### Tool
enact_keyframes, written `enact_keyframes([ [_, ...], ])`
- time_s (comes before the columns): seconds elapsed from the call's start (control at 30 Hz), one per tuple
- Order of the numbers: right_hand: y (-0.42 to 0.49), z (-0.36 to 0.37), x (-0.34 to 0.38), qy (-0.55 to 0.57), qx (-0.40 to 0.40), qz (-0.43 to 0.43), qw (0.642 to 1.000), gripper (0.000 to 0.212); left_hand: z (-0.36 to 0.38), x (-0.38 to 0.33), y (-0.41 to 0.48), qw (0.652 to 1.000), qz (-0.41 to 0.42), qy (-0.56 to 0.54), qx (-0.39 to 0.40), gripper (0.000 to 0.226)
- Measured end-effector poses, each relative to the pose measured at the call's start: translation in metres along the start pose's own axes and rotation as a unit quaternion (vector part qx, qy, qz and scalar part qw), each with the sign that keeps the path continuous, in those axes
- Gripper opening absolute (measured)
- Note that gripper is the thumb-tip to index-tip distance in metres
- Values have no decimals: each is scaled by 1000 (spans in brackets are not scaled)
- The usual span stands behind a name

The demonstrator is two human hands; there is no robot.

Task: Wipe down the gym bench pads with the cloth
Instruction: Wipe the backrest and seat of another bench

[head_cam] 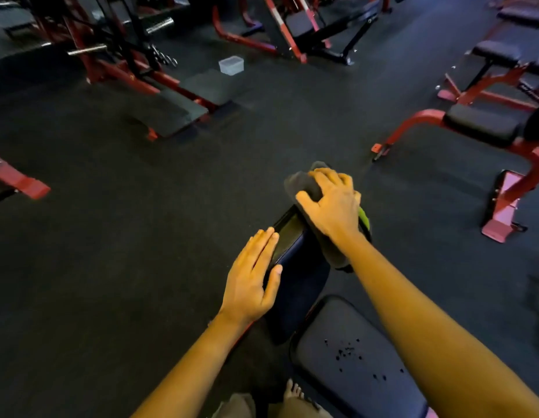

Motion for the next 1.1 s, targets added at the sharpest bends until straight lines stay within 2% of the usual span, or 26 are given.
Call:
enact_keyframes([
  [0.07,8,2,-7,13,8,32,999,49,-1,1,-2,1000,12,-5,-8,49],
  [0.13,-1,0,0,7,-14,34,999,57,-2,2,-2,1000,22,-9,-2,49],
  [0.2,-23,-3,18,6,-56,0,998,60,-2,2,-2,999,33,-7,0,48],
  [0.27,-51,-2,36,5,-92,-54,994,51,-2,2,-3,999,39,-7,-4,48],
  [0.4,-52,-2,35,17,-114,-97,989,43,0,4,-6,999,39,-21,-15,46],
  [0.47,-27,-5,19,8,-107,-55,993,45,0,4,-6,999,35,-29,-20,46],
  [0.57,10,-1,-7,27,-16,51,998,43,0,4,-6,998,40,-29,-24,45],
  [0.63,9,1,-8,1,-11,72,997,43,-1,5,-6,998,38,-33,-26,45],
  [0.77,-46,0,34,-21,-102,-8,995,46,0,5,-5,998,43,-34,-27,45],
  [0.83,-67,1,46,6,-120,-49,992,44,0,5,-6,998,46,-35,-27,45],
  [0.93,-52,-3,34,19,-125,-76,989,44,1,6,-7,998,37,-42,-20,45],
  [1.0,-25,-3,14,15,-101,-37,994,48,1,6,-8,998,32,-43,-18,45],
  [1.1,6,1,-12,40,-31,68,996,46,1,6,-7,998,37,-40,-18,44],
])
Point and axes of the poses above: each hand's wrist, its own y-axis towards the middle knuckle, its own z-axis out of the palm, x = y × z, the point moved 6 cm from there along y, towards the middle knuckle, and after that the axes turned 7 degrees about -y, right-handed, at the moved point
